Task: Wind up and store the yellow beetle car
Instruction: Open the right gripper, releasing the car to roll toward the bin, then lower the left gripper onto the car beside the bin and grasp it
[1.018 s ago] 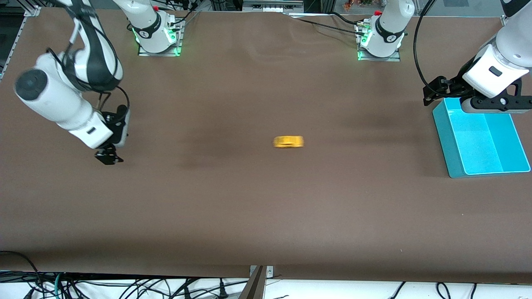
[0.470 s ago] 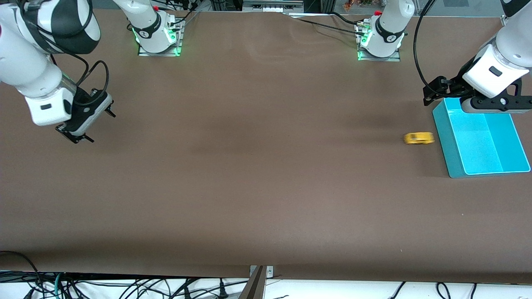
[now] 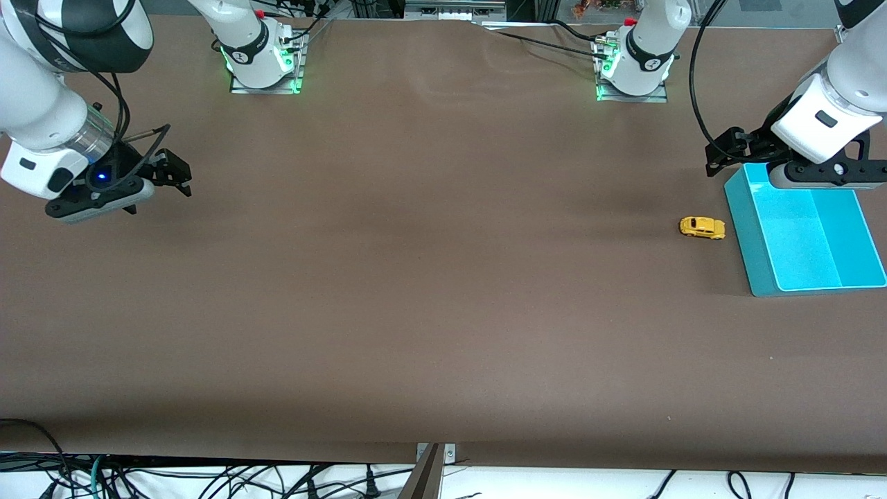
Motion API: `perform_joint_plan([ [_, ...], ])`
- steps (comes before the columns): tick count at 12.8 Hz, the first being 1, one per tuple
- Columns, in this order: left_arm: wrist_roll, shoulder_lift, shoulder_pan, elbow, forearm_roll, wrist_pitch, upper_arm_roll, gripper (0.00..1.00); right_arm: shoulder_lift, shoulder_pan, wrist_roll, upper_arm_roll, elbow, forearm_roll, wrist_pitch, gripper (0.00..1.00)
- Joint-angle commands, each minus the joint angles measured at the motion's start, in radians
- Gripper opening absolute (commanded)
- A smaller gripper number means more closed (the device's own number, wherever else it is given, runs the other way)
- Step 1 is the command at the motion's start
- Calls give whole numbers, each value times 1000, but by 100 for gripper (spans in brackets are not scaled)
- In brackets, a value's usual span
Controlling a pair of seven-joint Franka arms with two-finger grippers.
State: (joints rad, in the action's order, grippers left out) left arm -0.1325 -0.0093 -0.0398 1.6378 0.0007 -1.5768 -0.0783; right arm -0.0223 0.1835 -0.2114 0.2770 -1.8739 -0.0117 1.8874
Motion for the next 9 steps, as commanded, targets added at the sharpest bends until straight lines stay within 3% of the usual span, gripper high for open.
perform_joint_plan([
  [1,27,11,-3,-27,13,23,3,100,-11,5,114,5,28,15,-69,100],
  [4,75,23,5,-23,15,34,5,100,-5,2,136,5,61,27,-110,100],
  [9,515,86,63,-24,21,87,11,100,-5,5,152,1,62,32,-116,100],
])
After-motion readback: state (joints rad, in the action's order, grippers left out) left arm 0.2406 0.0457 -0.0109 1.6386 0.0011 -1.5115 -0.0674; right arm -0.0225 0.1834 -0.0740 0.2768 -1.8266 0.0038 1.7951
